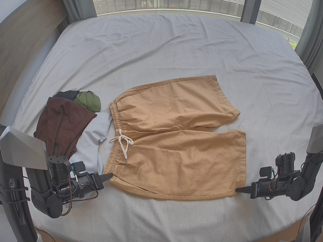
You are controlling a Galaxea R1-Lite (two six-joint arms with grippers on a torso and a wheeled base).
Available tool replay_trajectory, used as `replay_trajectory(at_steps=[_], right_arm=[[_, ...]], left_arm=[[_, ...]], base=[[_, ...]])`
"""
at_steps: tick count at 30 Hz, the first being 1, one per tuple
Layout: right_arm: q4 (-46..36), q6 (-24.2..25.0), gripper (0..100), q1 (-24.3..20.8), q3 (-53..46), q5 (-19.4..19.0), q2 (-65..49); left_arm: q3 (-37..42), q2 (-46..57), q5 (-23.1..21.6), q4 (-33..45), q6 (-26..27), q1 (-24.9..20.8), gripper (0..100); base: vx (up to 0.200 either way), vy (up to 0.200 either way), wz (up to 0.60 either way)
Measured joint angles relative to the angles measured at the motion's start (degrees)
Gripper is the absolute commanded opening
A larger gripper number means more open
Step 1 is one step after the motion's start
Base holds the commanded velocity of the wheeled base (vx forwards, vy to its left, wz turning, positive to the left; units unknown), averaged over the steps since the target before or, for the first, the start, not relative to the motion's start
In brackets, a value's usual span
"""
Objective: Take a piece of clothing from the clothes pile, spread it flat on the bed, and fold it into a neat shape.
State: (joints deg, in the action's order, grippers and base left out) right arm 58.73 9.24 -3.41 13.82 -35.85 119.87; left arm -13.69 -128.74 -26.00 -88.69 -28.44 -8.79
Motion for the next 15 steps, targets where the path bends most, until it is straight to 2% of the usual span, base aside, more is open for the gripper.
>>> replay_trajectory(at_steps=[11, 15], right_arm=[[-0.66, 0.04, 0, 0.26, -0.66, -0.22, -1.16], [-0.79, -0.27, 0, -0.27, -1.95, -0.22, -2.21]], left_arm=[[1.79, 0.49, -0.55, -0.05, -0.05, -0.05, 0], [4.19, 1.77, -2.73, 0.04, -0.21, 0.17, 0]], base=[[0.0, 0.0, 0.0], [0.0, 0.0, 0.0]])
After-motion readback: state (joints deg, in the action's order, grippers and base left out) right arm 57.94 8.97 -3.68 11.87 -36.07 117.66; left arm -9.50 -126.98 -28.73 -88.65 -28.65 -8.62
